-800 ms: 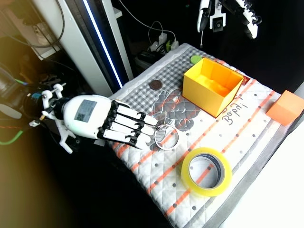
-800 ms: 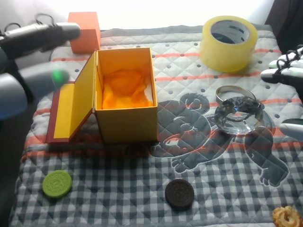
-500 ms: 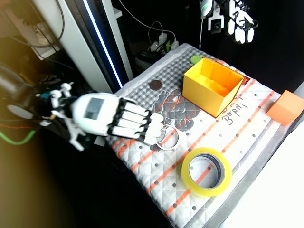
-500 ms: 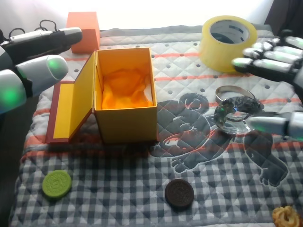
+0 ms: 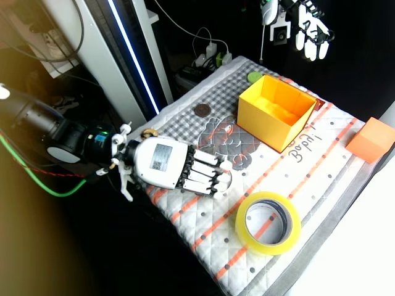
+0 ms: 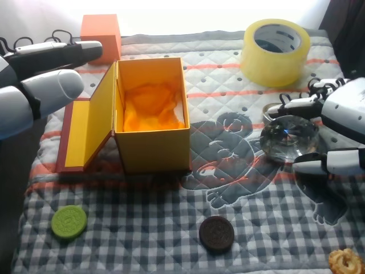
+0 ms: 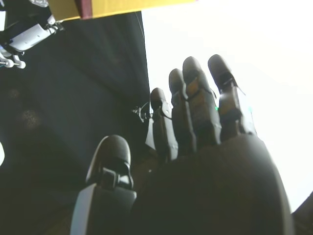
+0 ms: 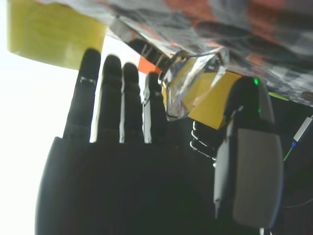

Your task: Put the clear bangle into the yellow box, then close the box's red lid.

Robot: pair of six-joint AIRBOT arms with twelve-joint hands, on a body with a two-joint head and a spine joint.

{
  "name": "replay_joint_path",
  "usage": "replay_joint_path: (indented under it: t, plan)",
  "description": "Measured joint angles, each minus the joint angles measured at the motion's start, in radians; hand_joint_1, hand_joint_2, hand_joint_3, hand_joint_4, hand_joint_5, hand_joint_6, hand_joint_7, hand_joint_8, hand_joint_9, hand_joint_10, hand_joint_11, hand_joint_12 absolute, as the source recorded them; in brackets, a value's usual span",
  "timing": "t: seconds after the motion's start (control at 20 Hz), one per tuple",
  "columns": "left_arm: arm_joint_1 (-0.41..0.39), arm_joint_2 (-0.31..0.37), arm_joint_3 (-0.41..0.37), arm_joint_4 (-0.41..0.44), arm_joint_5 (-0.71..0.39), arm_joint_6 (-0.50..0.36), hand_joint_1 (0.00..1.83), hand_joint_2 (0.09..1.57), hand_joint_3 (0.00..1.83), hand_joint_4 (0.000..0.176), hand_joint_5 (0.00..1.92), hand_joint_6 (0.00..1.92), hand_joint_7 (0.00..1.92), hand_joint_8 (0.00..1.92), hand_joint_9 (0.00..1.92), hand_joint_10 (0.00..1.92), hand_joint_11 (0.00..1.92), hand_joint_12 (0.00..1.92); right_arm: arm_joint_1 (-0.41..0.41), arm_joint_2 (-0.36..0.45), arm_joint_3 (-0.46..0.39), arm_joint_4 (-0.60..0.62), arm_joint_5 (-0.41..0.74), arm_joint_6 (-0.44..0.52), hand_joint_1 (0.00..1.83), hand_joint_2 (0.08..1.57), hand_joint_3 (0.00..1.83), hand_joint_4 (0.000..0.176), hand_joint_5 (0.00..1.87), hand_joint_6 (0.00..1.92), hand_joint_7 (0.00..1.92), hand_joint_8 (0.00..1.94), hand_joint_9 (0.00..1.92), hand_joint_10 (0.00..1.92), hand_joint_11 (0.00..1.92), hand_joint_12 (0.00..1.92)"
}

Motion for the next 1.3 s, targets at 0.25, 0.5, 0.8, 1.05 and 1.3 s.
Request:
replay_joint_path:
  t: [0.25,0.5,0.8,1.05,1.3]
  plan:
    - [0.000,-0.005,0.004,0.004,0.004,-0.004,0.00,1.32,0.00,0.136,0.40,0.00,0.42,0.00,0.39,0.00,0.00,0.56,0.027,0.000,-0.001,-0.018,-0.018,-0.005,1.24,1.16,0.00,0.000,0.79,1.11,1.02,1.09,1.12,0.60,0.79,1.28]
    - [0.000,-0.006,0.005,0.005,0.006,-0.004,0.00,1.32,0.00,0.141,0.40,0.00,0.40,0.00,0.39,0.00,0.00,0.64,0.121,0.019,-0.011,-0.079,0.066,0.030,1.26,1.13,0.00,0.000,0.83,1.05,1.11,0.92,1.33,0.23,0.95,1.04]
    - [0.000,-0.012,0.020,-0.016,0.004,-0.007,0.00,1.32,0.00,0.130,0.39,0.00,0.40,0.00,0.39,0.00,0.00,0.58,0.256,-0.050,0.006,-0.153,0.168,0.054,1.26,1.12,0.00,0.000,0.85,1.02,1.14,0.86,1.25,0.35,1.05,0.85]
    - [0.000,-0.012,0.040,-0.063,-0.002,-0.007,0.00,1.33,0.00,0.076,0.44,0.01,0.41,0.00,0.40,0.00,0.00,0.74,0.358,-0.166,0.058,-0.246,0.114,0.101,1.27,1.11,0.00,0.000,0.84,1.06,1.17,0.81,1.46,0.02,1.29,0.50]
    - [-0.001,-0.018,0.055,-0.079,0.002,-0.007,0.03,1.34,0.00,0.127,0.38,0.00,0.32,0.00,0.31,0.00,0.00,0.54,0.397,-0.249,0.078,-0.319,0.028,0.113,1.25,1.11,0.00,0.000,0.88,1.02,1.14,0.83,1.46,0.01,1.21,0.89]
